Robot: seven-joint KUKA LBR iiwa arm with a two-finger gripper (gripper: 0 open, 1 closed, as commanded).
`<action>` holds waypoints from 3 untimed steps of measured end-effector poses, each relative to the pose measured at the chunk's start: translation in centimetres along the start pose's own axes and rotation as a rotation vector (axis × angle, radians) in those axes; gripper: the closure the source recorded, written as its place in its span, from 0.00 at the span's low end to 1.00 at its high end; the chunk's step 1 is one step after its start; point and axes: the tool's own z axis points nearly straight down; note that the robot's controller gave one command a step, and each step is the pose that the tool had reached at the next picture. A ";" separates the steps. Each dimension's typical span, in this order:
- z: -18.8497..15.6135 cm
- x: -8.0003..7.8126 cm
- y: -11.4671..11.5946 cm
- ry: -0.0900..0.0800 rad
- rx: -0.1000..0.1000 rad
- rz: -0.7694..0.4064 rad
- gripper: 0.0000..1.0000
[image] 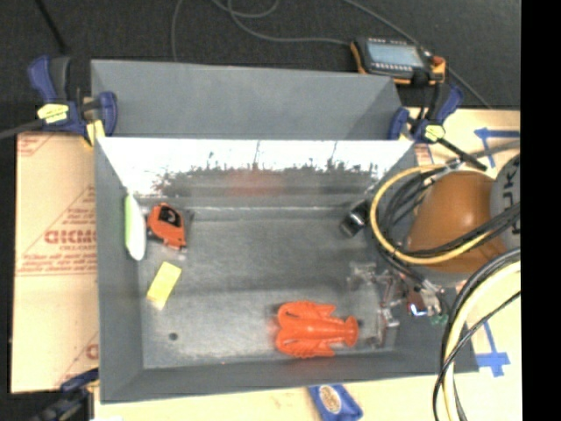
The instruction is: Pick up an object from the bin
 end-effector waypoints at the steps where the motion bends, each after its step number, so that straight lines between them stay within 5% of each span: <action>1: 1.3 0.4 1.0 0.005 0.006 -0.045 0.00; 2: 1.6 -0.9 3.9 0.001 0.000 -0.057 0.00; 3: 1.8 -1.0 8.2 -0.003 0.002 -0.141 1.00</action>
Offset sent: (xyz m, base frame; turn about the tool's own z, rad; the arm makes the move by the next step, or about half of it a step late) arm 0.0106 0.0534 -0.0199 0.0866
